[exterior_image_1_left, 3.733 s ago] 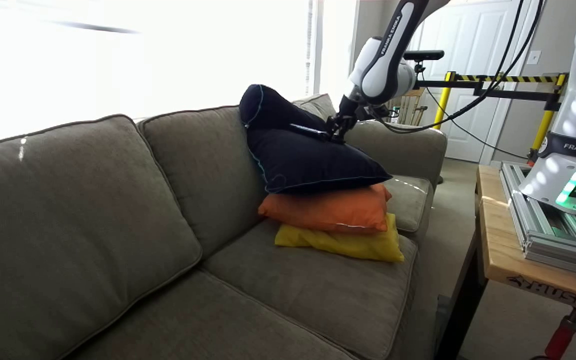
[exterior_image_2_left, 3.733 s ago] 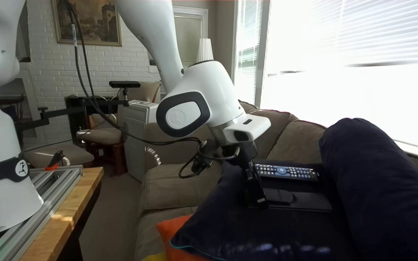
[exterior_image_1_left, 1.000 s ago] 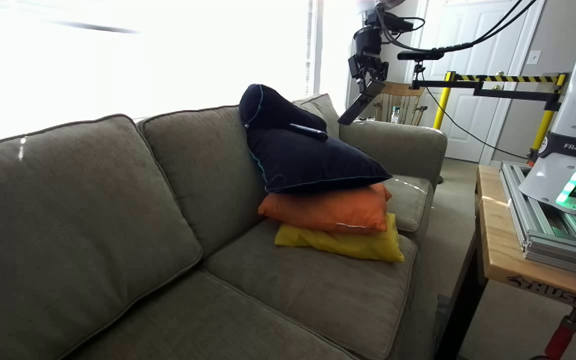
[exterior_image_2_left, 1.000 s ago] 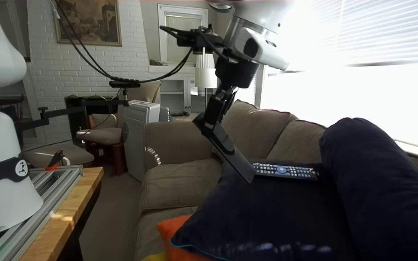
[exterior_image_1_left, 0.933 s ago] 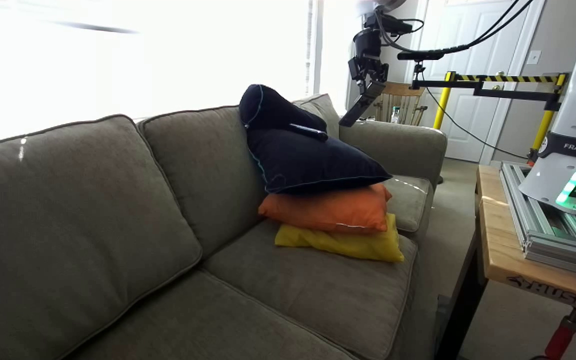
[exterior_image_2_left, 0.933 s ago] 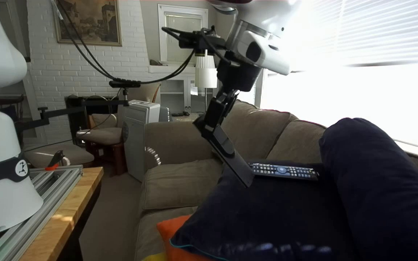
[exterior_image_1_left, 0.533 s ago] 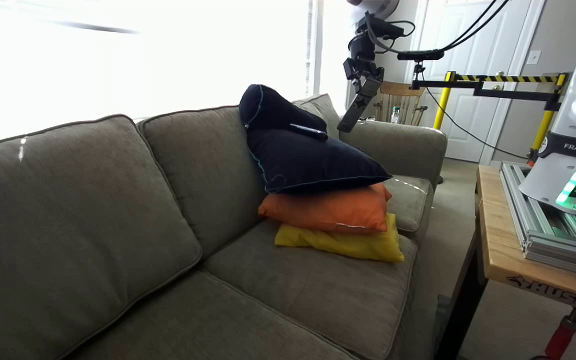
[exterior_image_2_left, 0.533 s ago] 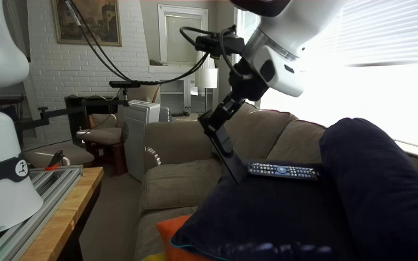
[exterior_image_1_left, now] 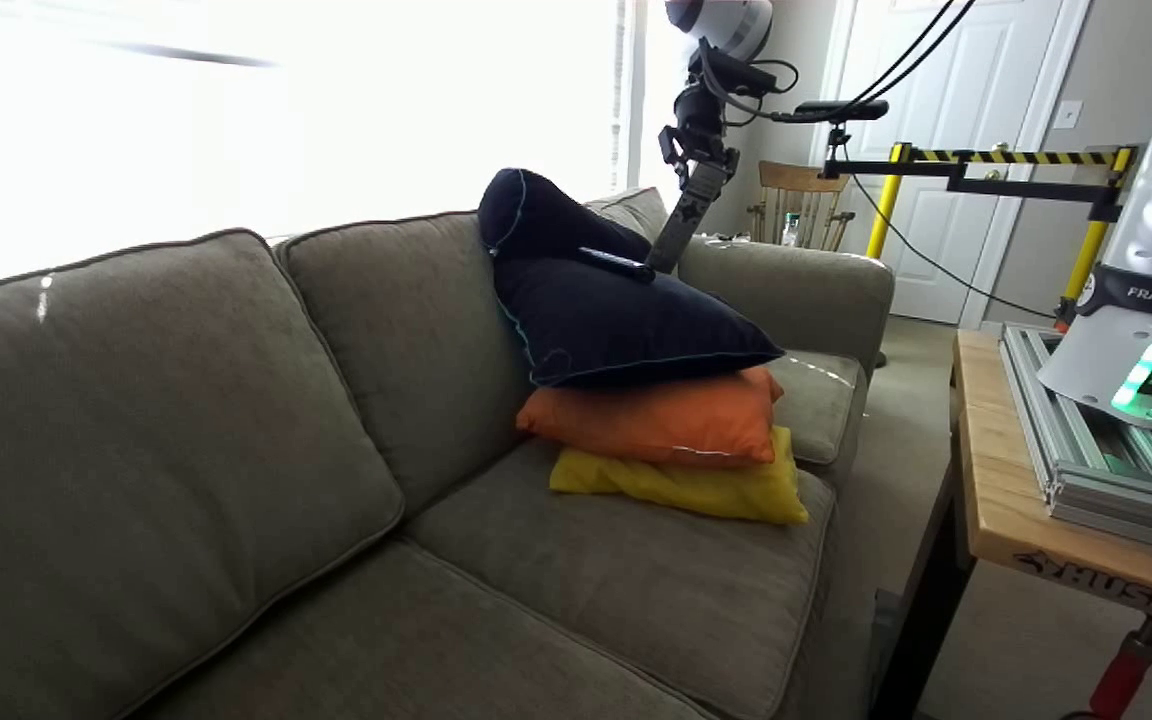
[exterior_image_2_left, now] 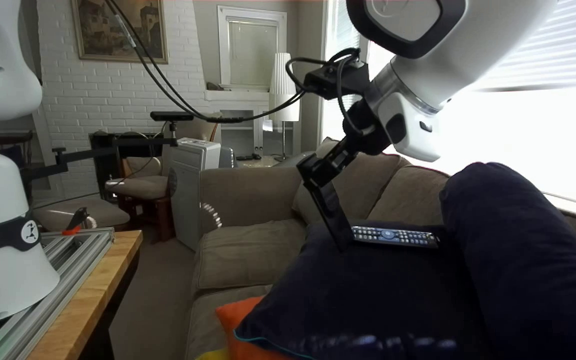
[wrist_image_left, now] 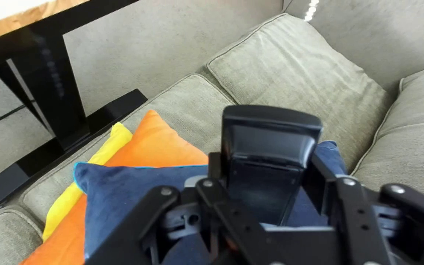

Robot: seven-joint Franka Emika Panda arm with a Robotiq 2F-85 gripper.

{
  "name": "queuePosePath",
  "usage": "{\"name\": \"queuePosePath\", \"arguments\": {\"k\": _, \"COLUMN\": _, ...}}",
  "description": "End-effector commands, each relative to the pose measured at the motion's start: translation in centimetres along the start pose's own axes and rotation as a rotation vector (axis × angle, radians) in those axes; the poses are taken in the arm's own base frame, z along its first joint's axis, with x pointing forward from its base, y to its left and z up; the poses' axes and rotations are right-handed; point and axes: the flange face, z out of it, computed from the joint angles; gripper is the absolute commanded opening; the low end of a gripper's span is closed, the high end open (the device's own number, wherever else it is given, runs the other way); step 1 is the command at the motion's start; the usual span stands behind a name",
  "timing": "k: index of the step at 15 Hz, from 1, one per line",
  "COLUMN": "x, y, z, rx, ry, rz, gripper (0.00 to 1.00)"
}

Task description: Flip the remote on the right

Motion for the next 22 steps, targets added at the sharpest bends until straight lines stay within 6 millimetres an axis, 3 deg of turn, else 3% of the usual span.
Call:
{"name": "queuePosePath", "arguments": {"k": 1, "x": 0.3, "y": -0.3, "z": -0.2, "rx": -0.002, "ry": 0.002, "rz": 0.007, "gripper": 0.56}}
{"name": "queuePosePath", "arguments": {"k": 7, "x": 1.0, "y": -0.9, "z": -0.3, "rx": -0.007, "ry": 0.003, "rz": 0.014, "gripper": 0.56}}
{"name": "queuePosePath", "arguments": {"k": 8, "x": 1.0, "y": -0.9, "z": -0.3, "rx": -0.007, "ry": 0.003, "rz": 0.014, "gripper": 0.31}}
{"name": "queuePosePath", "arguments": {"k": 12, "x": 0.5, "y": -0.6, "z": -0.5, "rx": -0.097, "ry": -0.015, "rz": -0.026, "gripper": 0.31}}
{"name": "queuePosePath", "arguments": {"k": 17, "x": 0.3, "y": -0.2, "z": -0.8, "rx": -0.075, "ry": -0.132, "rz": -0.035, "gripper": 0.31}}
{"name": "queuePosePath", "arguments": {"k": 22, "x": 2.1, "y": 0.7, "z": -1.1, "rx": -0.064, "ry": -0.19, "rz": 0.001, "gripper": 0.31}}
